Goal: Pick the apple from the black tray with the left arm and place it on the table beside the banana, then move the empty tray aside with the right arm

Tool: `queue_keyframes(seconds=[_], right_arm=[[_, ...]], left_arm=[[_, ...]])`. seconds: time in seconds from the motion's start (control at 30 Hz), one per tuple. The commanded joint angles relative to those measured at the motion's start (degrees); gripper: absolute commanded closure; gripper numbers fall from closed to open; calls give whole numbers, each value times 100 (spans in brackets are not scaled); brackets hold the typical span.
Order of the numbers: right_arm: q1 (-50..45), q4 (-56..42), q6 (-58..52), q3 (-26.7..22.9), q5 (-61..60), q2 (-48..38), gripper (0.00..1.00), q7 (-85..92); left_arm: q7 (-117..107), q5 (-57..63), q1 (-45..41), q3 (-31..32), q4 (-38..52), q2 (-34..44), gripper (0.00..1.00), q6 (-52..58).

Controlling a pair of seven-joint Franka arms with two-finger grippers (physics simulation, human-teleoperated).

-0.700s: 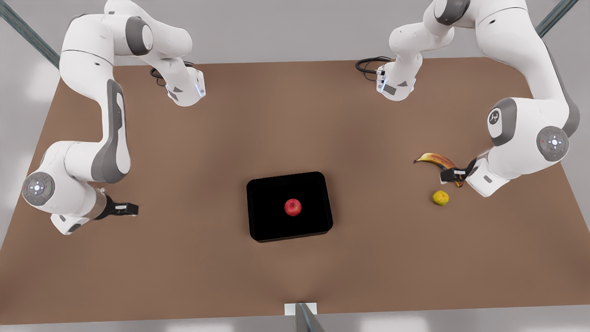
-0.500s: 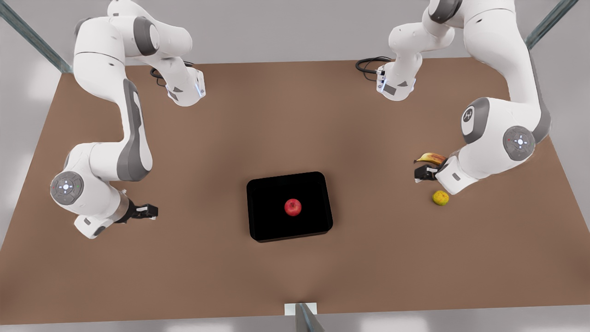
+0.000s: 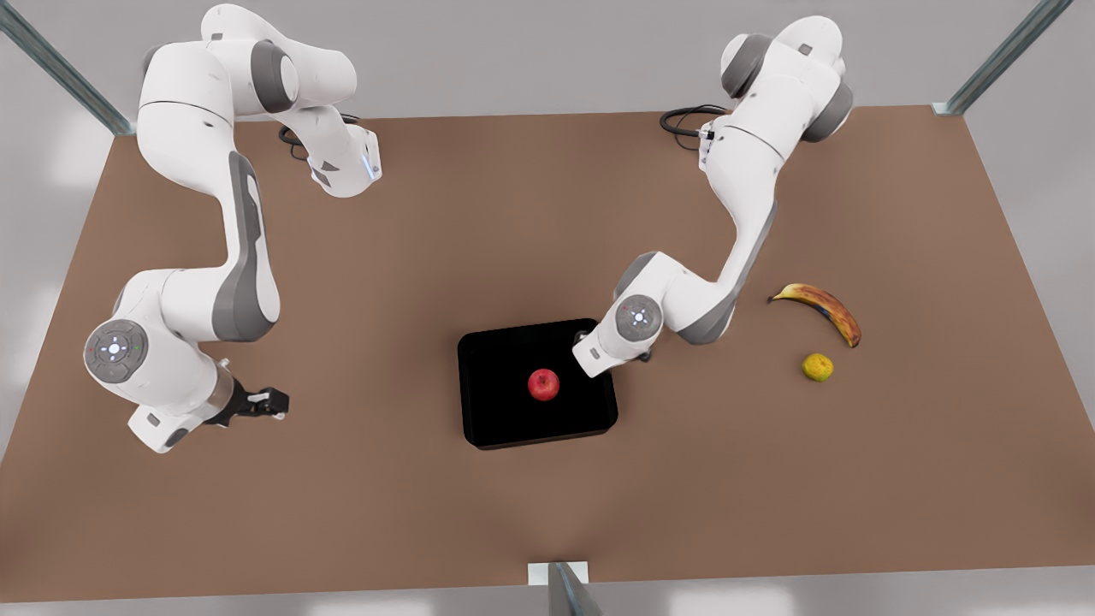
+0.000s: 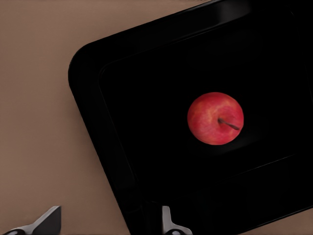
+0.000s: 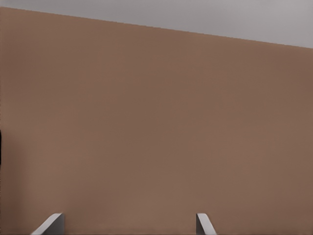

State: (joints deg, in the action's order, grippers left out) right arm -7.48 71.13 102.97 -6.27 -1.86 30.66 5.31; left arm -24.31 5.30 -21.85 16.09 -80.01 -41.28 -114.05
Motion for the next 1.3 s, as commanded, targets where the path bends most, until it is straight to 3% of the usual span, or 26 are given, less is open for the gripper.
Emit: queue_keyframes(seconds=[0.0,0.23,0.37,0.43,1.27], right_arm=[[1,-2,-102,-6,1,-8,0,66],[-7,-2,-93,47,1,-8,0,66],[-7,-2,-85,47,1,1,0,66],[-7,-2,-76,47,10,1,0,66],[-7,-2,-32,29,10,19,0,75]], left_arm=[[-2614,313,-65,0,3,-90,0,-847],[-3211,515,-698,-9,232,-389,0,-864],[-3615,682,-944,-62,284,-653,0,-1453],[-3941,893,-1067,-71,742,-978,0,-1453],[-3589,1307,-1392,-704,1093,-1602,0,-2279]])
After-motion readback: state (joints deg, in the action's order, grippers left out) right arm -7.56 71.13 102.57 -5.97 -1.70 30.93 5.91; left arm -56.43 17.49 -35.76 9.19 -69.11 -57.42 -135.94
